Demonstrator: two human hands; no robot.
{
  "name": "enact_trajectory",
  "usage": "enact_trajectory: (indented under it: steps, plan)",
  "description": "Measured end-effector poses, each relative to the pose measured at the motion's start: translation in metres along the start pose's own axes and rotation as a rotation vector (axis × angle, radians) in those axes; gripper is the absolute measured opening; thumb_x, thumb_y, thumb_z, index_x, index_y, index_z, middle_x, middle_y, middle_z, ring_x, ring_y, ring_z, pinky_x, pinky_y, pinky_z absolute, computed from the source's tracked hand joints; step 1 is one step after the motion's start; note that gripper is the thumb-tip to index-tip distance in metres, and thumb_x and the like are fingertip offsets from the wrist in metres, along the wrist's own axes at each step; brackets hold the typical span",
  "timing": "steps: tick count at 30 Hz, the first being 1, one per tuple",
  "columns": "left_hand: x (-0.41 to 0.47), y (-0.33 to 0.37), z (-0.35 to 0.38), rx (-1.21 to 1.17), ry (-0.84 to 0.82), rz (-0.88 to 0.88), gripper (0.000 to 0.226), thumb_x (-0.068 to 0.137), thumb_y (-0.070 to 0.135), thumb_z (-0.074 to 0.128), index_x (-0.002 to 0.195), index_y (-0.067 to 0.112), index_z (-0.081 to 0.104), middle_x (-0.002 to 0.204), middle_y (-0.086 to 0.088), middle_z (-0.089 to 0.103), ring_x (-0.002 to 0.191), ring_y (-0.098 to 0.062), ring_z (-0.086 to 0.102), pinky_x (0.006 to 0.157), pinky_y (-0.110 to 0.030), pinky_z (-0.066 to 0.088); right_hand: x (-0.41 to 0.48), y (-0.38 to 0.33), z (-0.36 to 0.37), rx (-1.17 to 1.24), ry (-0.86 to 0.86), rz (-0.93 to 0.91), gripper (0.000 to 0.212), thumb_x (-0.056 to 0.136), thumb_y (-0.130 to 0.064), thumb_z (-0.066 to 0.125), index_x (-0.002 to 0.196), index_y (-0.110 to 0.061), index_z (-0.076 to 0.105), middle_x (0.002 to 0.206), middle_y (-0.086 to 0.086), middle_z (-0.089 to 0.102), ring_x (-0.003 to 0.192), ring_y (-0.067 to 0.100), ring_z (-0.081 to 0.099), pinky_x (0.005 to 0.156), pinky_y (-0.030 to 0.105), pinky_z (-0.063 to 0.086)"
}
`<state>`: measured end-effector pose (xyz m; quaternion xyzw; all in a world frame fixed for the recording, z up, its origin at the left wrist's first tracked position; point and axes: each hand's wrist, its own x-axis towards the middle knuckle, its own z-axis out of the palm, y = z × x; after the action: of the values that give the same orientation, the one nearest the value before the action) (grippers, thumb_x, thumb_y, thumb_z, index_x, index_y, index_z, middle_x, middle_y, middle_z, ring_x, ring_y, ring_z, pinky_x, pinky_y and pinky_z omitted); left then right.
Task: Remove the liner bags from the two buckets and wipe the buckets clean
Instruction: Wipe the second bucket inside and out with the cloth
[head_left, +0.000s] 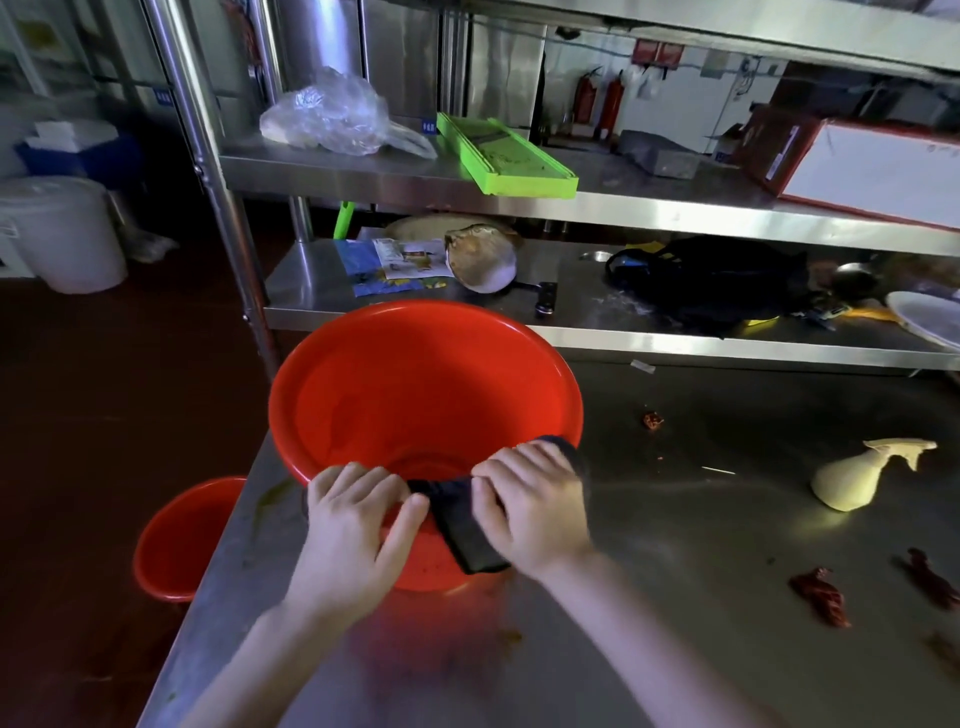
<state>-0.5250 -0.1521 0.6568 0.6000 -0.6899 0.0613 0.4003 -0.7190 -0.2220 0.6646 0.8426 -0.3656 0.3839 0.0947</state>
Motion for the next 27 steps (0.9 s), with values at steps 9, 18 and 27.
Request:
enact_trajectory:
  steps: [9, 18, 27]
  plan:
    - [0.043, -0.052, -0.03, 0.083, -0.12, -0.098, 0.034, 0.089, 0.026, 0.053, 0.061, 0.01, 0.063, 0.063, 0.003, 0.055, 0.071, -0.022, 0.056, 0.103, -0.059, 0.036, 0.03, 0.066, -0.013, -0.013, -0.215, 0.173, 0.035, 0.091, -0.021, 0.044, 0.068, -0.007, 0.068, 0.071, 0.003, 0.065, 0.075, 0.025, 0.057, 0.086, 0.043, 0.047]
    - [0.002, 0.001, 0.006, 0.094, 0.059, 0.074, 0.04, 0.101, 0.026, 0.037, 0.061, 0.025, 0.032, 0.058, 0.016, 0.026, 0.058, -0.011, 0.027, 0.07, -0.03, 0.029, 0.001, -0.016, 0.004, -0.012, -0.011, 0.018, 0.035, 0.096, -0.028, 0.044, 0.067, -0.019, 0.063, 0.066, -0.006, 0.061, 0.064, 0.019, 0.055, 0.071, 0.035, 0.045]
    - [0.043, -0.064, -0.031, -0.044, -0.163, -0.1, 0.04, 0.085, 0.022, 0.061, 0.051, 0.001, 0.056, 0.057, -0.004, 0.055, 0.066, -0.022, 0.052, 0.094, -0.048, 0.043, 0.03, 0.077, -0.017, 0.023, -0.283, 0.078, 0.032, 0.094, -0.018, 0.048, 0.072, -0.008, 0.068, 0.073, 0.0, 0.065, 0.075, 0.021, 0.056, 0.086, 0.042, 0.046]
